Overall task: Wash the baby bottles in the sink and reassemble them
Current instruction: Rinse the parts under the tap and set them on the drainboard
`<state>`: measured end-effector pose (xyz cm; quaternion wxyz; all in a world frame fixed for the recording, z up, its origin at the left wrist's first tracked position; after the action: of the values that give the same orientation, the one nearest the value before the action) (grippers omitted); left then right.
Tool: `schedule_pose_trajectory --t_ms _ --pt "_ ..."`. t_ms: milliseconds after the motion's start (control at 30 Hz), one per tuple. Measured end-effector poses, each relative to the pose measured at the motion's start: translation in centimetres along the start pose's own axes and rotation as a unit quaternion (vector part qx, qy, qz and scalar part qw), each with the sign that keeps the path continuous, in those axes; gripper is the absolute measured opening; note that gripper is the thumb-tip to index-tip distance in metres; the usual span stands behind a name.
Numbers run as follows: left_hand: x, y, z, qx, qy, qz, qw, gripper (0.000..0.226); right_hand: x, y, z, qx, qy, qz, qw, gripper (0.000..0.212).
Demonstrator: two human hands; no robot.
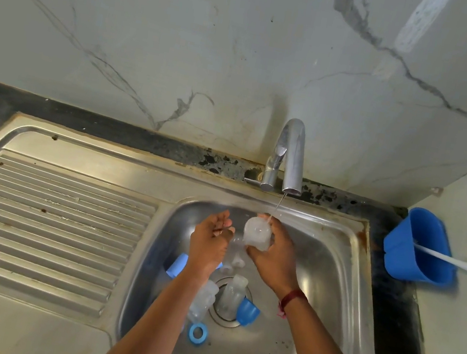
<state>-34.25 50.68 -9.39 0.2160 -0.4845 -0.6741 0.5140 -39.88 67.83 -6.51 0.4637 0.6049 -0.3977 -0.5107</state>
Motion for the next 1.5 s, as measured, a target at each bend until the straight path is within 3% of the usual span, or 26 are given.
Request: schedule_pose_trajectory --t_ms 100,200,333,500,700,833,900,1033,1133,1200,1267,1333,1500 --pt "0.0 0.9 0.1 -0.009 0.003 0.022 1.000 0.030 -0.8 -0.6 -0.1 0.030 -0.009 -0.003 0.999 0.069" --pt "-0.2 1.9 -0.1 -0.033 0.007 0.030 0.999 0.029 -0.1 -1.5 -0.4 0.050 0.056 -0.058 0.996 0.071" --pt "-0.6 3.1 -0.5 -0.054 0.016 0.048 0.997 0.028 -1.3 -3.7 -1.1 0.132 0.035 -0.037 0.990 0.061" --pt "1.1 2.7 -2.2 -0.015 0.116 0.129 0.985 0.046 -1.8 -3.6 -1.8 0.121 0.041 -0.055 0.990 0.046" --pt "2.7 3.1 -4.0 -0.060 0.174 0.069 0.981 0.044 -1.5 -2.6 -1.5 0.098 0.044 -0.039 0.993 0.062" --pt "3.8 3.8 -5.4 -0.120 0.214 0.002 0.970 0.029 -1.5 -1.5 -1.5 0.100 0.002 0.056 0.993 0.055" --pt "4.2 4.3 -5.8 -0.139 0.226 -0.012 0.964 0.030 -0.7 -1.4 -1.4 0.095 0.021 0.060 0.993 0.053" --pt "4.5 4.1 -5.2 -0.135 0.217 -0.026 0.966 0.039 0.8 -0.8 -0.8 0.068 0.084 0.018 0.994 0.056" --pt "4.5 3.4 -4.5 -0.131 0.203 -0.036 0.970 0.056 -0.5 -0.5 0.0 0.023 0.020 -0.024 0.999 0.061" --pt "3.8 3.3 -3.6 -0.139 0.161 -0.035 0.977 0.064 -0.2 -0.3 -0.2 0.004 0.023 -0.039 0.999 0.067" --pt "3.0 3.3 -3.1 -0.145 0.125 -0.049 0.980 0.064 0.4 -0.2 -0.5 -0.015 0.034 -0.052 0.998 0.064" --pt "2.4 3.3 -2.9 -0.149 0.102 -0.067 0.981 0.062 -0.3 -0.2 -0.5 -0.021 -0.020 -0.046 0.998 0.059" --pt "1.7 3.6 -3.0 -0.134 0.091 -0.057 0.985 0.059 0.0 -0.1 -0.5 -0.010 -0.035 -0.031 0.999 0.057"
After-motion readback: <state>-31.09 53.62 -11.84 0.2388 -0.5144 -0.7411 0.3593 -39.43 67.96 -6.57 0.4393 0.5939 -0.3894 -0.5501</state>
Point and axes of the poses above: each hand's wrist, its own z-axis towards the middle knuckle, its own x-axis out of the palm, y = z × x, the point moved 10 cm from there along z, towards the middle knuckle, and after that the axes turned 12 degrees about z, right-handed, at the moved point
